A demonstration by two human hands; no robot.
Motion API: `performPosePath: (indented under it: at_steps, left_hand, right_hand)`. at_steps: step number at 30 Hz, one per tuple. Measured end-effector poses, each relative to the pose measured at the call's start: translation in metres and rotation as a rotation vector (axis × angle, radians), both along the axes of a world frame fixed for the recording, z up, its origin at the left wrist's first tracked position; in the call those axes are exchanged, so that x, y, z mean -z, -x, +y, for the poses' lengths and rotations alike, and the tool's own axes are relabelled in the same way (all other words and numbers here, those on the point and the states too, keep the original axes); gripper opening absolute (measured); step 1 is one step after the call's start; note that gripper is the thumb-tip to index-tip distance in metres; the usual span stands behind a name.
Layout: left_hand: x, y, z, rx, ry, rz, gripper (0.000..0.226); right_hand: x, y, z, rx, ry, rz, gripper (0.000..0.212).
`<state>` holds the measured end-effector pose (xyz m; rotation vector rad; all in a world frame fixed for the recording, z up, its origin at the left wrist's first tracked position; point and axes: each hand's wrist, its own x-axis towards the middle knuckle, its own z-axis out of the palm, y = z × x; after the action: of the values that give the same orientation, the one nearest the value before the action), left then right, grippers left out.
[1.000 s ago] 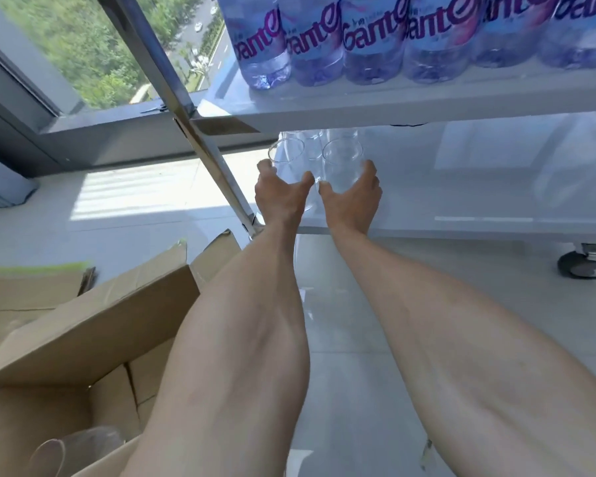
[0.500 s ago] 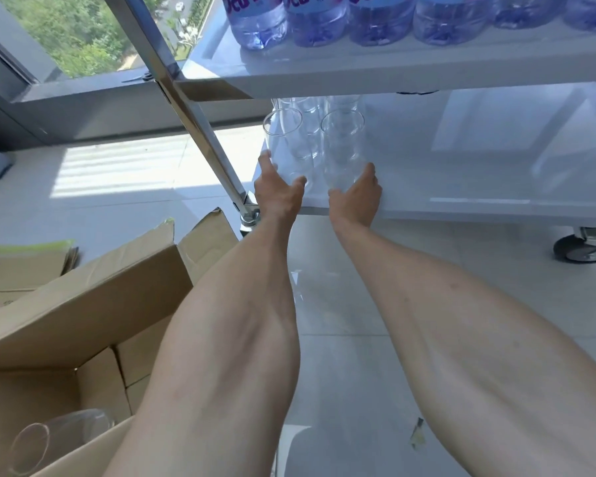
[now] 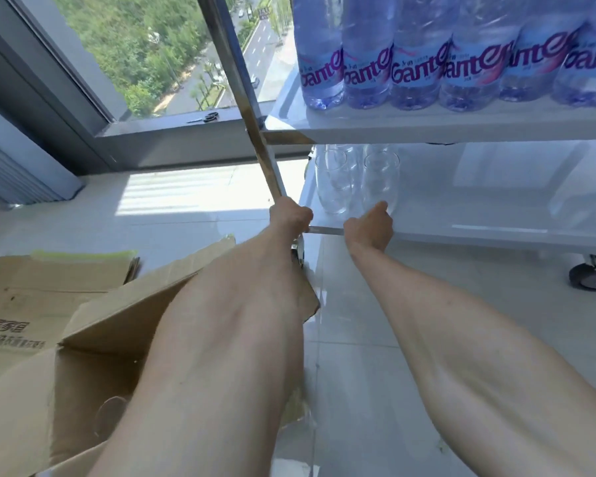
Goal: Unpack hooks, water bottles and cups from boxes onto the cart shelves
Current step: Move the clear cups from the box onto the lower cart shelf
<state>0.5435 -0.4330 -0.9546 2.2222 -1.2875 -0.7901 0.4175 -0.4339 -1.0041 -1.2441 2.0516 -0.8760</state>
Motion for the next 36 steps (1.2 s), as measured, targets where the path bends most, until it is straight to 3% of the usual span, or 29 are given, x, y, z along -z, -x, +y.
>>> performPosePath:
  at_steps: [3,8,10,12,14,16,19,23,25,29,32,36]
  left_hand:
    - [-0.035,-0.032,0.022,-0.09,0.067,0.2,0.016]
    - [-0.056,-0.1,0.068,-0.482,0.304,0.468,0.019]
    - [-0.05,-0.131,0.087,-0.607,0.292,0.398,0.02]
    - [-0.036,-0.165,0.111,-0.644,0.159,0.194,0.024]
    - [-0.014,-0.196,0.138,-0.534,-0.106,-0.036,0.036]
    - [0.009,-0.217,0.169,-0.39,-0.377,-0.148,0.05]
    - [0.035,-0.227,0.208,-0.346,-0.643,-0.253,0.06]
    - [0.068,-0.225,0.23,-0.264,-0.884,-0.289,0.064]
    - [0.086,-0.226,0.24,-0.329,-0.974,-0.372,0.069]
    - [0.102,-0.23,0.258,-0.375,-1.044,-0.529,0.05]
    - [0.105,-0.238,0.26,-0.334,-1.112,-0.661,0.054]
    - [0.095,-0.237,0.262,-0.259,-1.101,-0.557,0.047]
  right_hand:
    - [-0.026,-0.036,0.027,-0.14,0.09,-0.004,0.033]
    - [-0.061,-0.115,0.067,-0.309,0.257,0.02,0.023]
    - [-0.071,-0.141,0.078,-0.369,0.364,0.024,0.017]
    - [-0.082,-0.166,0.089,-0.447,0.501,0.002,0.014]
    - [-0.095,-0.191,0.102,-0.628,0.645,-0.024,0.015]
    - [-0.104,-0.218,0.114,-0.891,0.7,-0.023,0.017]
    - [-0.091,-0.251,0.123,-1.124,0.417,0.067,0.023]
    - [-0.023,-0.263,0.14,-1.187,-0.005,0.226,0.03]
    - [0.015,-0.258,0.152,-1.192,-0.14,0.258,0.033]
    - [0.074,-0.235,0.167,-1.17,-0.343,0.345,0.031]
    - [0.096,-0.224,0.169,-1.174,-0.469,0.401,0.028]
    - [0.098,-0.226,0.166,-1.158,-0.502,0.389,0.024]
